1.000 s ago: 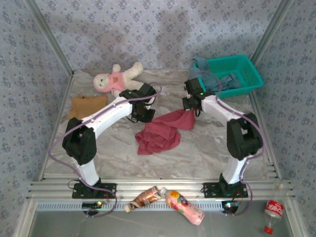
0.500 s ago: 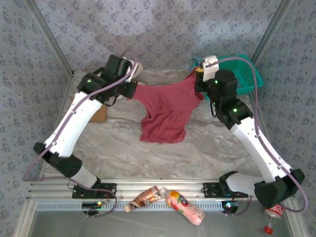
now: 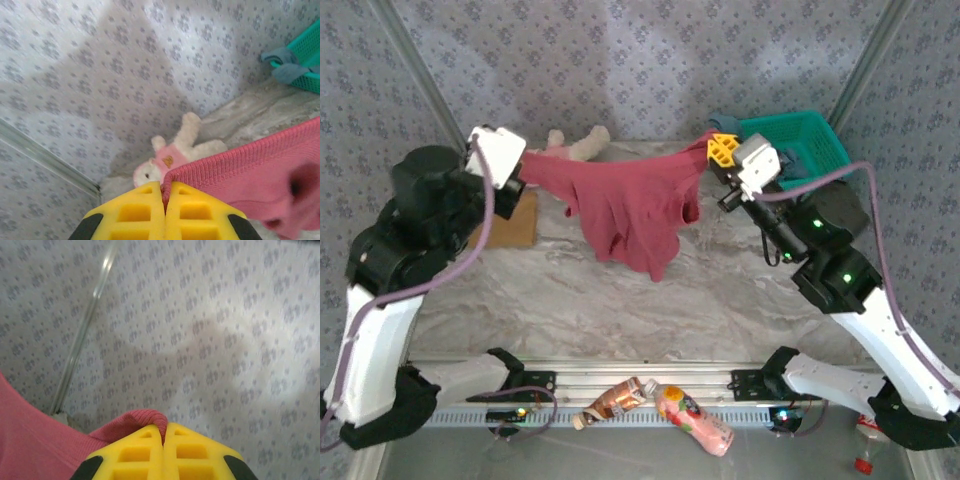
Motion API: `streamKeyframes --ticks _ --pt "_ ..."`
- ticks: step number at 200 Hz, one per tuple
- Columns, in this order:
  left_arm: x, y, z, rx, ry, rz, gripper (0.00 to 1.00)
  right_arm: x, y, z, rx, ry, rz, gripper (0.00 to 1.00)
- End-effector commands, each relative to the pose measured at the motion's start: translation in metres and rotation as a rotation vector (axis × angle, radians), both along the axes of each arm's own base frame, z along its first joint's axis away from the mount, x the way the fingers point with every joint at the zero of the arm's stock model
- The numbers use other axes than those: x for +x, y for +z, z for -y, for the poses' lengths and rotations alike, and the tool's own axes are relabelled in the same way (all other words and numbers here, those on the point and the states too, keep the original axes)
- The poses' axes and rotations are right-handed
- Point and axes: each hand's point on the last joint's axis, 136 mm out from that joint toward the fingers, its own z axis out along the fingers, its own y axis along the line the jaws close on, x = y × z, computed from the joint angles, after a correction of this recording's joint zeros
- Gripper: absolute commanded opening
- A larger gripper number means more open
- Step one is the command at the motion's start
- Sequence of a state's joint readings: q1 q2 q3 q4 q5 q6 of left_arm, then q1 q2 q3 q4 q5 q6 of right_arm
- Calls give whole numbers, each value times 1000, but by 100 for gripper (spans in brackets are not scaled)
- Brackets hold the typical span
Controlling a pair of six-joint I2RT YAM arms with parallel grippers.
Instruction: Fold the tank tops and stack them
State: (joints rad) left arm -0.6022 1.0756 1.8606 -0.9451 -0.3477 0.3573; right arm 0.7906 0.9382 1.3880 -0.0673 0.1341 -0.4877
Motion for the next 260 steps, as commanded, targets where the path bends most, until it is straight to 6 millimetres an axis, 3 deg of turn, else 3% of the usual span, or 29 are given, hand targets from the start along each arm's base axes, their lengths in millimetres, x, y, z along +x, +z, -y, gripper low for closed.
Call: streamKeyframes --ticks 1,17,37,50,71,99,120,143,162,185,201,216,231,248,260 --pt "-19 36 -11 27 -29 169 0 -34 48 17 23 -14 175 2" --pt "-26 51 -17 32 -28 230 0 -41 57 15 -3 -19 220 2" --pt "-21 63 -17 44 -7 271 0 -37 59 9 -46 -39 225 2" --pt "-6 62 -11 74 9 273 0 -23 51 4 -96 -87 204 3" --pt "32 42 14 125 0 229 0 9 18 -8 -229 -161 119 4" --pt "98 -15 50 140 -43 105 0 74 -42 -1 -271 -222 -67 4" --pt "145 -70 78 149 -88 16 0 127 -112 3 -272 -227 -248 5" --pt "192 -143 111 173 -123 -114 0 174 -200 5 -251 -223 -453 6" --pt "228 -204 125 211 -88 -207 6 214 -264 14 -237 -283 -590 7" --pt "259 -258 143 227 -41 -303 13 252 -321 24 -263 -383 -729 16" --pt "274 -284 154 247 -13 -364 27 267 -339 31 -266 -463 -784 18" --pt "284 -301 156 250 33 -429 34 276 -350 41 -271 -527 -858 28" --pt "288 -304 155 248 75 -494 46 270 -361 48 -280 -551 -966 33" --pt "274 -305 148 235 99 -577 50 256 -362 55 -234 -529 -1044 45" --pt "257 -300 144 180 82 -637 54 236 -365 53 -198 -469 -1132 48"
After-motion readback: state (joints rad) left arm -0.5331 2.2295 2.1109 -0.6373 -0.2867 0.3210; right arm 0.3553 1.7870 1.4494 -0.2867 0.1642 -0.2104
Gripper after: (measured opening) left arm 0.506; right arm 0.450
